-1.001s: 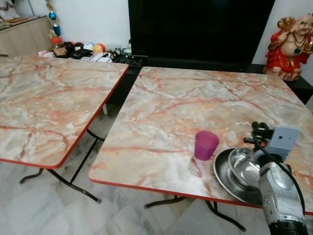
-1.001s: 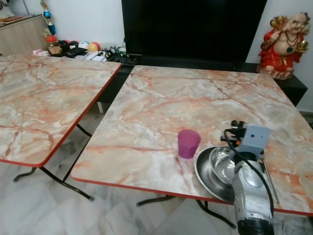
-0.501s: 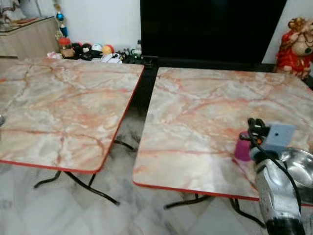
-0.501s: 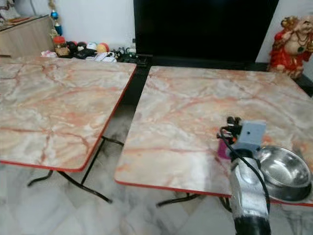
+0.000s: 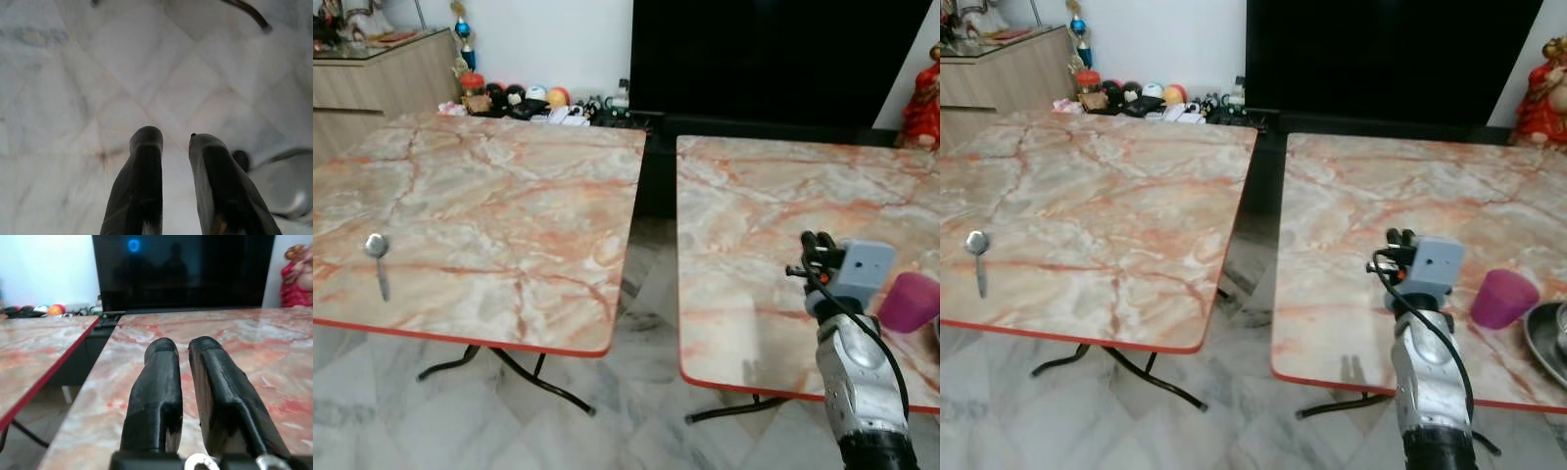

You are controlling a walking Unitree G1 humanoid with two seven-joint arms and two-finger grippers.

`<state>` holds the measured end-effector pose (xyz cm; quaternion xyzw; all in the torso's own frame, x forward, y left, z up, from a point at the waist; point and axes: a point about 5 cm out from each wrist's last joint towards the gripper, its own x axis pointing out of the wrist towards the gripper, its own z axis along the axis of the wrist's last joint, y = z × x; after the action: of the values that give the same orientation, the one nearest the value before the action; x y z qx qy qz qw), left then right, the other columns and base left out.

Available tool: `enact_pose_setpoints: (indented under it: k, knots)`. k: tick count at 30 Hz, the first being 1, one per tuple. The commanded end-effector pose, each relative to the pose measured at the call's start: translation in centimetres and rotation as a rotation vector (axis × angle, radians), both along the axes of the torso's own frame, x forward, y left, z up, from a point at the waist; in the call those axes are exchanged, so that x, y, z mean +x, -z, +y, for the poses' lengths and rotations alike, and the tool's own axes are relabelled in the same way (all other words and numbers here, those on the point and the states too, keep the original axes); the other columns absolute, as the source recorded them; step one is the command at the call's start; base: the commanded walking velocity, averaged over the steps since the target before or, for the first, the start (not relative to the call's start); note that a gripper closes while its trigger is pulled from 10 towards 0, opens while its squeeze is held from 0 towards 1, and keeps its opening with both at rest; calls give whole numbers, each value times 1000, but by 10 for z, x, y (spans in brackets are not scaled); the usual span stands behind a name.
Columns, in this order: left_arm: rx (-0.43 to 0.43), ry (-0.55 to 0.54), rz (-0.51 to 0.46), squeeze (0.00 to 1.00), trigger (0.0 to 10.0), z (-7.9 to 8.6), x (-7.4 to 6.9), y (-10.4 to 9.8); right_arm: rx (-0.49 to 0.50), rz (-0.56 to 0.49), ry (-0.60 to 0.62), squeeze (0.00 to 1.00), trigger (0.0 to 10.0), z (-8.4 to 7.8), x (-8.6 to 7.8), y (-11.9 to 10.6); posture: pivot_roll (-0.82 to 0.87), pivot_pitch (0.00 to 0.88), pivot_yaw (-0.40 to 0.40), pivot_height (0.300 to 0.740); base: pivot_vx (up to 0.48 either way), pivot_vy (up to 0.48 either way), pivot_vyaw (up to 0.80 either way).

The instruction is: Setting the table

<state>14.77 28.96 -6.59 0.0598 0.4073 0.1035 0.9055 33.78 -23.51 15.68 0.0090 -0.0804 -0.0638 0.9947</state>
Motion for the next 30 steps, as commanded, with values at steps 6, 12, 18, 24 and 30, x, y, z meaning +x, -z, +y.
enact_pose_setpoints:
  k: [6,12,18,24,30]
  knots:
    - [10,-21,-2,0,10000,4,-1,-1,7,-32,-29,0,10000,12,5,-9,134,0,-45,740,0,480,0]
    - [11,-31,-3,0,10000,5,-2,-1,13,-34,-40,0,10000,15,7,-9,141,0,-48,740,0,480,0]
    - [12,-37,-3,0,10000,5,-4,-1,25,-35,-50,1000,10000,16,7,-9,142,0,-48,740,0,480,0]
    - [12,-39,-3,0,10000,6,-4,-1,26,-34,-51,1000,10000,16,7,-8,144,0,-48,740,0,480,0]
    - [13,-37,-3,0,10000,6,-4,-1,27,-31,-54,1000,10000,18,7,-6,145,0,-45,740,0,480,0]
